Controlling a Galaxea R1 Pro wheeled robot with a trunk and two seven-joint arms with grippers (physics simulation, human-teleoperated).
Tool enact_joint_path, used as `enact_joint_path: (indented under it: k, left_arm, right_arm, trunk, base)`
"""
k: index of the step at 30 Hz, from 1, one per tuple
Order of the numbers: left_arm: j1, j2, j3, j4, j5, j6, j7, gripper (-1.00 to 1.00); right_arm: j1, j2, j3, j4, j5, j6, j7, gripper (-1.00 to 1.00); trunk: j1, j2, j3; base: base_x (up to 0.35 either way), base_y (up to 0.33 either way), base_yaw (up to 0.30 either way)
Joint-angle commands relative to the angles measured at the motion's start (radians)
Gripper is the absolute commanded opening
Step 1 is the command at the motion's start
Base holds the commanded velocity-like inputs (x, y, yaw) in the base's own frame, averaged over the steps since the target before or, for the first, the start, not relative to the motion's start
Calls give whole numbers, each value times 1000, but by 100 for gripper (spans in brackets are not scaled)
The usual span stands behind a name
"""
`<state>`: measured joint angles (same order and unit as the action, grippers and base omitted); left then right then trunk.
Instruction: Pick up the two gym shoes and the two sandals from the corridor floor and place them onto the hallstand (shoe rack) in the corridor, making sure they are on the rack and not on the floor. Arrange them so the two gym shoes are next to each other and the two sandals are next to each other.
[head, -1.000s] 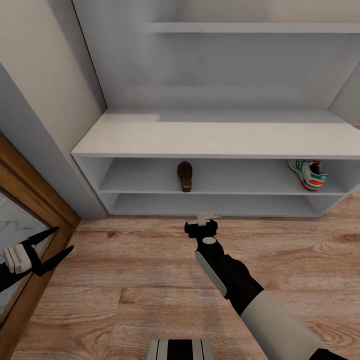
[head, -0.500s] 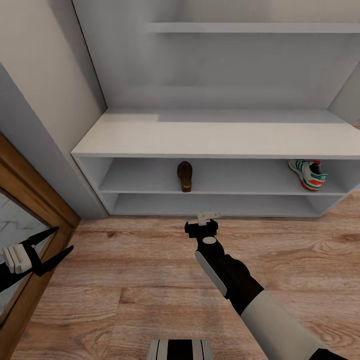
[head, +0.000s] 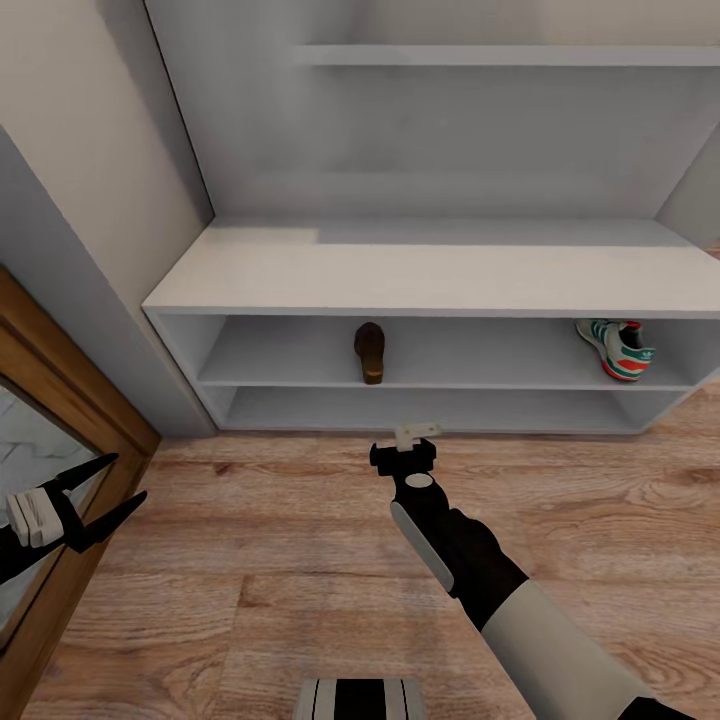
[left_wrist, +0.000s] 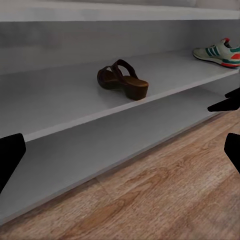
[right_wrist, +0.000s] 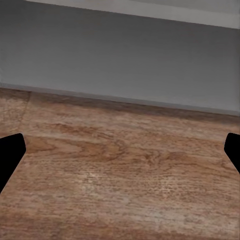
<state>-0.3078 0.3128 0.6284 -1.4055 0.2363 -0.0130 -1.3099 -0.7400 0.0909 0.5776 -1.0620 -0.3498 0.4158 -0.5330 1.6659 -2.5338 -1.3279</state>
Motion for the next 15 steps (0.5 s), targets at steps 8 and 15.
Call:
enact_joint_path:
  k: [8, 15]
  left_arm:
    - [-1, -1, 1, 0, 2, -2, -3, 100]
    - [-1, -9, -4, 4, 2, -2, -1, 100]
  right_arm:
    - [-1, -1, 2, -1, -8, 3, -8, 100]
    - [2, -2, 5, -26, -8, 3, -15, 100]
  trunk:
    - [0, 0, -1]
    - [0, 0, -1]
  base:
    - [0, 0, 0]
    - [0, 0, 0]
